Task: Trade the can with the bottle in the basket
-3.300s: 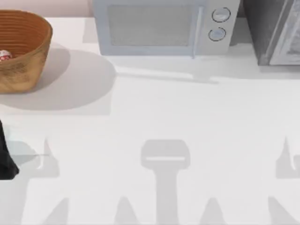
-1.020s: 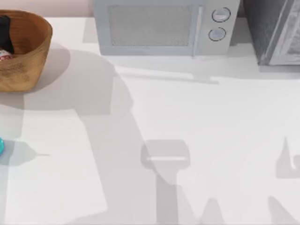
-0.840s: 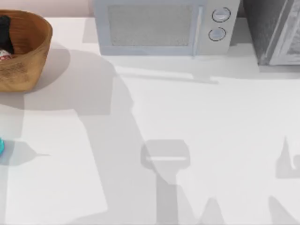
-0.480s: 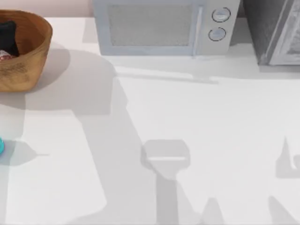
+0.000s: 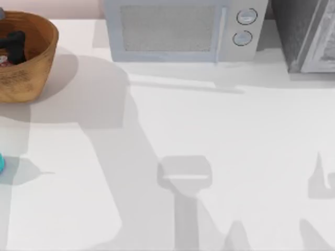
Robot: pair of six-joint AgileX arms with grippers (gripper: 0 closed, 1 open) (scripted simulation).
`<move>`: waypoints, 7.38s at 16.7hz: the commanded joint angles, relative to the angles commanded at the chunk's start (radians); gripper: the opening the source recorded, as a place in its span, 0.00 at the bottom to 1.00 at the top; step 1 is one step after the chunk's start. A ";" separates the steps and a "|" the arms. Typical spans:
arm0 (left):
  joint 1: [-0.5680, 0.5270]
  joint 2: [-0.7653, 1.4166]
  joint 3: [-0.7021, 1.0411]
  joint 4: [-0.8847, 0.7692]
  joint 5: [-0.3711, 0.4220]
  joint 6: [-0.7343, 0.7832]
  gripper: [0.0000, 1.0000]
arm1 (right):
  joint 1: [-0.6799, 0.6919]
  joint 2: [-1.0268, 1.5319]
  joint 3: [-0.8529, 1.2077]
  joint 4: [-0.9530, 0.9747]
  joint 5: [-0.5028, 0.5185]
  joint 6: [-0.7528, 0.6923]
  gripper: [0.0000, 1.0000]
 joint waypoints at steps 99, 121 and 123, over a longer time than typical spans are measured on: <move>-0.572 -0.068 -1.140 2.478 0.927 -0.149 0.00 | 0.000 0.000 0.000 0.000 0.000 0.000 1.00; -0.578 -0.031 -1.124 2.499 0.946 -0.149 1.00 | 0.000 0.000 0.000 0.000 0.000 0.000 1.00; -0.578 -0.031 -1.124 2.499 0.946 -0.149 1.00 | 0.000 0.000 0.000 0.000 0.000 0.000 1.00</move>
